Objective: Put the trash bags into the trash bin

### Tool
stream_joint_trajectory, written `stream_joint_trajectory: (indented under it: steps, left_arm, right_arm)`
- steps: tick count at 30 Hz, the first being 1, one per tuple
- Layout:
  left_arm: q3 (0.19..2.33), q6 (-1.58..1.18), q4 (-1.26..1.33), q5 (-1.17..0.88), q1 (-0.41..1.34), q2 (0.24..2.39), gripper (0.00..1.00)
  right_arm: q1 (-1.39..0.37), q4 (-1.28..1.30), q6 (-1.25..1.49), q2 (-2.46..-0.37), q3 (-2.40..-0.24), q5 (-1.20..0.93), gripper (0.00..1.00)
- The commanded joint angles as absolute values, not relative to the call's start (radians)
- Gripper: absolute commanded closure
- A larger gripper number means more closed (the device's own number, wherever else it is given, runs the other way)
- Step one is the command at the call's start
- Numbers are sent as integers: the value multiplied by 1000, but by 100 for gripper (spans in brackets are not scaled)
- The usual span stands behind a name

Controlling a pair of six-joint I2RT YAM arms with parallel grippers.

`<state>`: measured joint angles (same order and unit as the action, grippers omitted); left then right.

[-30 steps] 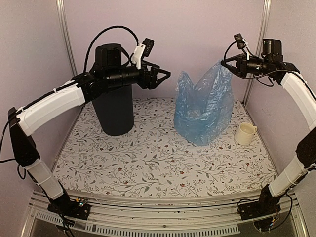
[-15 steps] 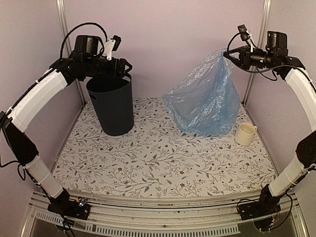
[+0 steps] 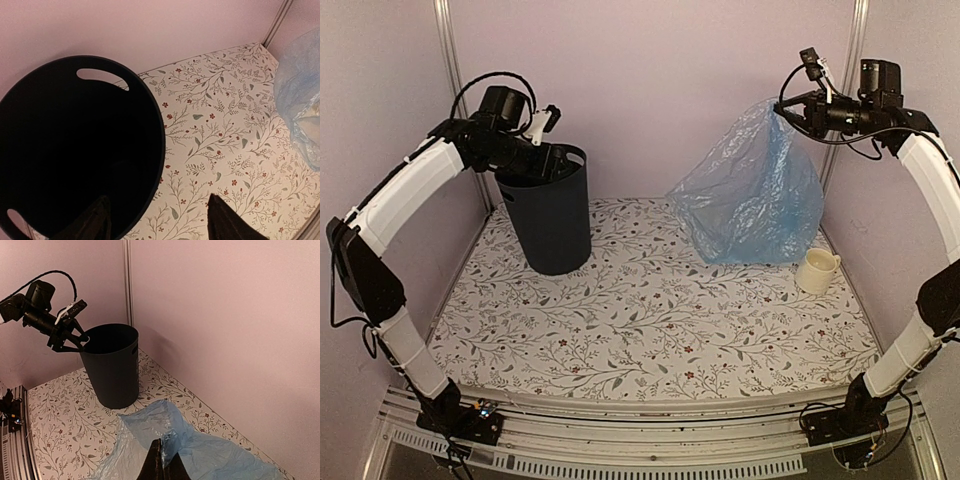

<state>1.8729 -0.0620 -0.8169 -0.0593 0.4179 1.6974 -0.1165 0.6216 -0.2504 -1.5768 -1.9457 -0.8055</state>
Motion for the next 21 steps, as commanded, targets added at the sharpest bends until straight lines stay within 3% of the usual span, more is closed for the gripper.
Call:
stream_joint_trajectory:
  steps: [1, 21]
  left_arm:
    - [1887, -62, -843, -81, 398, 1710, 34]
    - [1865, -50, -839, -131, 385, 1753, 50]
  right_arm:
    - [-112, 660, -297, -1585, -1996, -765, 98]
    - [-112, 698, -351, -1554, -1998, -721, 98]
